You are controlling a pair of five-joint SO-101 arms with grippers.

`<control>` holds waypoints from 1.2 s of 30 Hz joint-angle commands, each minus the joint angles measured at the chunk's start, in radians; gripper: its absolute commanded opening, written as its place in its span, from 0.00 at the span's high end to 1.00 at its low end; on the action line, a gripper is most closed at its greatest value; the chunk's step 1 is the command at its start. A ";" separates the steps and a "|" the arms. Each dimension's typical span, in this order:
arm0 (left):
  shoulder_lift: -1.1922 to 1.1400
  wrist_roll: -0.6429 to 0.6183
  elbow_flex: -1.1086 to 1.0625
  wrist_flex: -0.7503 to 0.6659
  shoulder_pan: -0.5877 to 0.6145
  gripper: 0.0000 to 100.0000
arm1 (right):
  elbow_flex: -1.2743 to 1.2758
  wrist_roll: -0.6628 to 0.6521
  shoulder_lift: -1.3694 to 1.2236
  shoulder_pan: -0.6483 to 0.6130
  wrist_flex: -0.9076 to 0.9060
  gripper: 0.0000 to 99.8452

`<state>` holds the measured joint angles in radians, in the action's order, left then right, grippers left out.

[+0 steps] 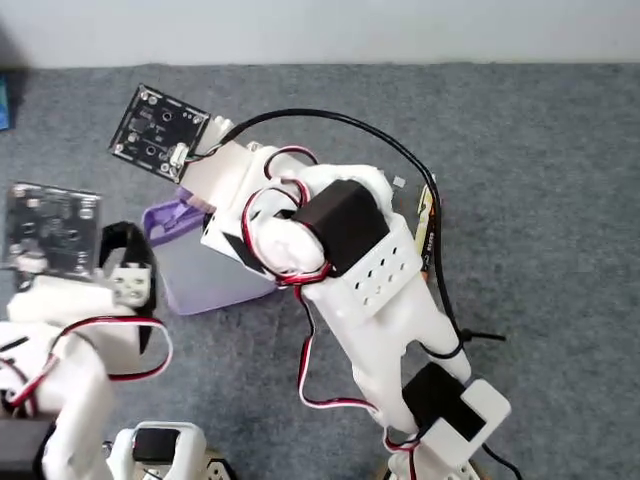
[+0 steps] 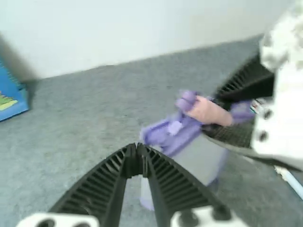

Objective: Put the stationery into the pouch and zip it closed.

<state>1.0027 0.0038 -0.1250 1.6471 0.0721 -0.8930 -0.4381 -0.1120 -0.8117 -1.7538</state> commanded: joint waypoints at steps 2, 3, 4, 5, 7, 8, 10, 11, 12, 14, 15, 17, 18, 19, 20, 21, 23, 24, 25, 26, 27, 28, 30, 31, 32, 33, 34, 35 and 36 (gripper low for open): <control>-0.005 -0.012 0.041 0.040 0.107 0.98 | 0.044 0.014 0.024 -0.008 -0.041 0.99; -0.005 -0.015 0.041 0.057 0.109 0.98 | 0.057 0.014 0.027 -0.012 -0.041 0.99; -0.005 -0.018 0.042 0.068 0.109 0.98 | 0.069 0.014 0.028 -0.021 -0.041 0.99; -0.005 -0.020 0.051 0.074 0.112 0.98 | 0.078 0.014 0.031 -0.025 -0.042 0.99; -0.005 -0.060 0.079 0.077 0.112 0.97 | 0.089 0.014 0.045 -0.028 -0.042 0.99; -0.006 -0.098 0.096 0.081 0.112 0.95 | 0.097 0.015 0.051 -0.028 -0.042 0.99; -0.008 -0.180 0.131 0.100 0.112 0.91 | 0.110 0.017 0.062 -0.030 -0.042 0.99; -0.009 -0.216 0.139 0.106 0.112 0.90 | 0.118 0.032 0.065 -0.030 -0.042 0.99; -0.015 -0.250 0.142 0.106 0.110 0.89 | 0.123 0.055 0.070 -0.030 -0.042 0.99; -0.025 -0.295 0.142 0.107 0.109 0.89 | 0.144 0.086 0.077 -0.028 -0.042 0.99; -0.029 -0.310 0.142 0.107 0.107 0.89 | 0.161 0.092 0.085 -0.028 -0.042 0.99; -0.051 -0.321 0.140 0.104 0.100 0.89 | 0.190 0.098 0.097 -0.028 -0.039 0.99; -0.069 -0.322 0.140 0.104 0.083 0.89 | 0.203 0.100 0.099 -0.030 -0.038 0.99; -0.087 -0.322 0.139 0.104 0.063 0.89 | 0.210 0.100 0.101 -0.031 -0.038 0.99; -0.103 -0.322 0.139 0.104 0.049 0.89 | 0.215 0.100 0.101 -0.038 -0.038 0.99; -0.117 -0.322 0.139 0.104 0.034 0.89 | 0.215 0.100 0.099 -0.038 -0.038 0.99; -0.137 -0.322 0.139 0.104 0.009 0.89 | 0.215 0.100 0.099 -0.038 -0.035 0.99; -0.141 -0.322 0.139 0.104 -0.008 0.89 | 0.215 0.100 0.097 -0.038 -0.033 0.99; -0.147 -0.322 0.139 0.104 -0.018 0.89 | 0.215 0.100 0.097 -0.038 -0.031 0.99; -0.150 -0.322 0.139 0.106 -0.026 0.89 | 0.215 0.100 0.096 -0.038 -0.031 0.99; -0.153 -0.322 0.139 0.106 -0.031 0.89 | 0.215 0.100 0.096 -0.036 -0.031 0.99; -0.153 -0.322 0.137 0.106 -0.031 0.89 | 0.215 0.100 0.096 -0.035 -0.031 0.99; -0.153 -0.322 0.136 0.107 -0.031 0.89 | 0.215 0.100 0.096 -0.025 -0.031 0.99; -0.153 -0.322 0.136 0.109 -0.031 0.89 | 0.215 0.100 0.096 -0.019 -0.031 0.99; -0.153 -0.322 0.136 0.109 -0.031 0.89 | 0.215 0.100 0.096 -0.016 -0.031 0.99; -0.153 -0.322 0.134 0.109 -0.031 0.89 | 0.215 0.098 0.096 -0.013 -0.027 0.99; -0.153 -0.322 0.128 0.109 -0.031 0.89 | 0.215 0.097 0.096 -0.012 -0.019 0.99; -0.152 -0.322 0.116 0.109 -0.031 0.89 | 0.215 0.094 0.097 -0.012 -0.015 0.99; -0.149 -0.322 0.096 0.109 -0.032 0.89 | 0.215 0.094 0.099 -0.012 -0.007 0.99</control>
<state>0.8569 -0.3107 -0.0161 1.7346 0.0445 -0.7165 -0.3506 -0.0107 -0.8439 -1.7538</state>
